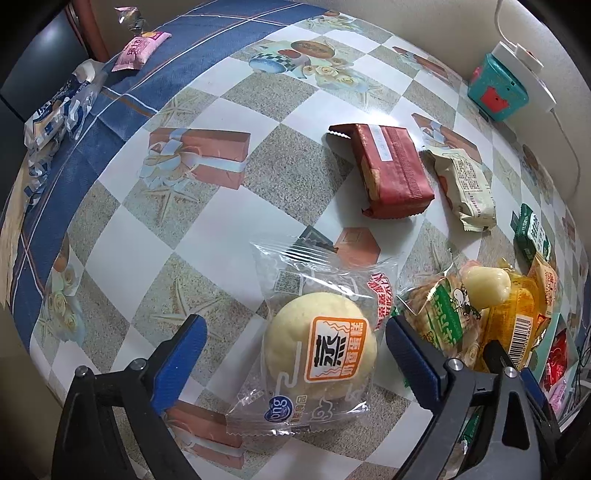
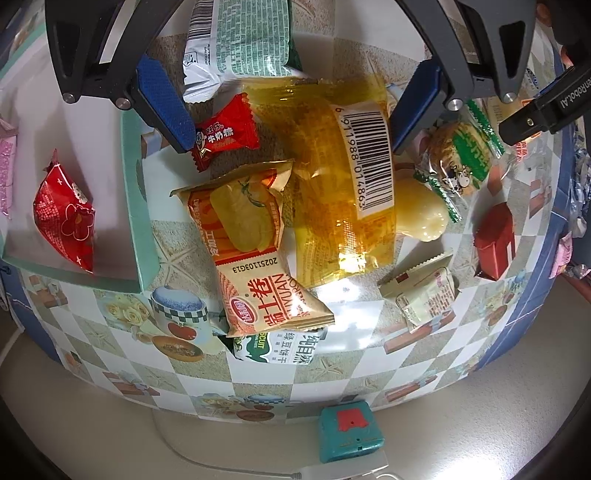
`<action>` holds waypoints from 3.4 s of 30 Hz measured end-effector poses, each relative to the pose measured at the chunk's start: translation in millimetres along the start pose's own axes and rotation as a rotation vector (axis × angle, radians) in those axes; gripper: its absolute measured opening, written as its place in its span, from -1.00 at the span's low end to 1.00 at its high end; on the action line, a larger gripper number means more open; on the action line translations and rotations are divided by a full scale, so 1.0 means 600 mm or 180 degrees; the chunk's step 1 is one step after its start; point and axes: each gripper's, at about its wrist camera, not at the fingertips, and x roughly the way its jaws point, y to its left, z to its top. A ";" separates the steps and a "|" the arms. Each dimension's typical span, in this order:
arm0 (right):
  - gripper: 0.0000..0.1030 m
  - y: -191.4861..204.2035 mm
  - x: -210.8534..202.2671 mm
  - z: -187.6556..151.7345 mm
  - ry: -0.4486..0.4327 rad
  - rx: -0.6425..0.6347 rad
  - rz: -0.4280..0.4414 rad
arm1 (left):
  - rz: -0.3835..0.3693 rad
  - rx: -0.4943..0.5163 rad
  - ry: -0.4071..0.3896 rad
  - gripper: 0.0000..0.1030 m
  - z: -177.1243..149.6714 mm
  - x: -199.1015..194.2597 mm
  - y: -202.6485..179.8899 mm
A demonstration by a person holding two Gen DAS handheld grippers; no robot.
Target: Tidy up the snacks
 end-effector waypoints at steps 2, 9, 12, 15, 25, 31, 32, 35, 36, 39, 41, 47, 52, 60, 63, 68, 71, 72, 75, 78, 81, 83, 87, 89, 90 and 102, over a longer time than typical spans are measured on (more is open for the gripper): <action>0.94 0.002 0.000 0.000 -0.0016 -0.0020 -0.0027 | 0.0006 0.0009 -0.0009 0.84 0.003 0.000 -0.004; 0.64 0.005 -0.007 0.002 -0.0087 -0.0041 0.0000 | -0.0059 0.0055 -0.0029 0.34 0.007 -0.006 -0.013; 0.51 0.006 -0.008 0.002 -0.0102 -0.0048 0.0020 | -0.0073 0.0066 -0.0042 0.16 0.008 -0.008 -0.016; 0.43 0.006 -0.011 0.003 -0.0120 -0.0045 0.0027 | -0.0074 0.0078 -0.0047 0.12 0.007 -0.008 -0.016; 0.27 -0.006 -0.018 0.003 -0.0127 0.0016 0.0131 | -0.0060 0.0012 -0.0056 0.09 0.008 -0.012 -0.004; 0.25 -0.008 -0.020 0.003 -0.0107 0.0032 0.0166 | -0.0056 0.0005 -0.0053 0.09 0.006 -0.013 0.001; 0.25 -0.008 -0.020 0.003 -0.0100 0.0026 0.0173 | -0.0060 -0.0001 -0.0051 0.09 0.006 -0.013 0.002; 0.25 -0.009 -0.022 0.004 -0.0090 0.0038 0.0191 | -0.0072 -0.0013 -0.0044 0.09 0.006 -0.012 -0.001; 0.25 -0.010 -0.022 0.005 -0.0084 0.0041 0.0199 | -0.0076 -0.0018 -0.0042 0.09 0.006 -0.012 0.000; 0.28 -0.011 -0.025 0.006 -0.0081 0.0045 0.0220 | -0.0078 -0.0027 -0.0036 0.09 0.006 -0.012 0.001; 0.28 -0.010 -0.028 0.007 -0.0082 0.0017 0.0217 | -0.0086 -0.0026 -0.0033 0.09 0.006 -0.011 0.001; 0.32 -0.006 -0.039 0.011 -0.0136 0.0008 0.0246 | -0.0132 -0.0064 -0.0014 0.09 0.005 -0.012 0.004; 0.33 -0.006 -0.040 0.013 -0.0136 0.0012 0.0266 | -0.0146 -0.0080 -0.0005 0.09 0.005 -0.011 0.007; 0.35 -0.004 -0.045 0.014 -0.0166 -0.0026 0.0293 | -0.0156 -0.0089 -0.0002 0.09 0.005 -0.011 0.008; 0.35 -0.001 -0.049 0.015 -0.0193 -0.0059 0.0293 | -0.0161 -0.0098 0.0001 0.09 0.005 -0.012 0.008; 0.35 0.002 -0.055 0.019 -0.0236 -0.0096 0.0287 | -0.0165 -0.0108 0.0004 0.09 0.005 -0.012 0.008; 0.35 0.007 -0.054 0.020 -0.0251 -0.0126 0.0291 | -0.0163 -0.0106 0.0003 0.09 0.005 -0.012 0.008; 0.35 0.010 -0.052 0.020 -0.0250 -0.0146 0.0285 | -0.0163 -0.0105 0.0003 0.09 0.005 -0.012 0.008; 0.34 0.019 -0.044 0.018 -0.0229 -0.0202 0.0241 | -0.0165 -0.0109 0.0002 0.09 0.005 -0.012 0.008; 0.34 0.026 -0.034 0.016 -0.0208 -0.0240 0.0193 | -0.0161 -0.0105 -0.0001 0.09 0.005 -0.012 0.008; 0.33 0.028 -0.028 0.014 -0.0213 -0.0257 0.0152 | -0.0155 -0.0096 -0.0006 0.09 0.005 -0.011 0.006; 0.33 0.030 -0.024 0.013 -0.0207 -0.0263 0.0139 | -0.0147 -0.0088 -0.0010 0.09 0.005 -0.011 0.005; 0.04 0.031 -0.011 0.007 -0.0153 -0.0266 0.0113 | -0.0139 -0.0070 -0.0017 0.09 0.004 -0.011 0.003; -0.03 0.030 -0.011 0.007 -0.0166 -0.0261 0.0114 | -0.0134 -0.0063 -0.0021 0.09 0.003 -0.011 0.001; -0.06 0.030 -0.013 0.007 -0.0172 -0.0260 0.0112 | -0.0132 -0.0057 -0.0025 0.09 0.004 -0.012 0.001; -0.11 0.029 -0.035 0.007 -0.0239 -0.0228 0.0190 | -0.0136 -0.0050 -0.0079 0.04 0.005 -0.028 0.001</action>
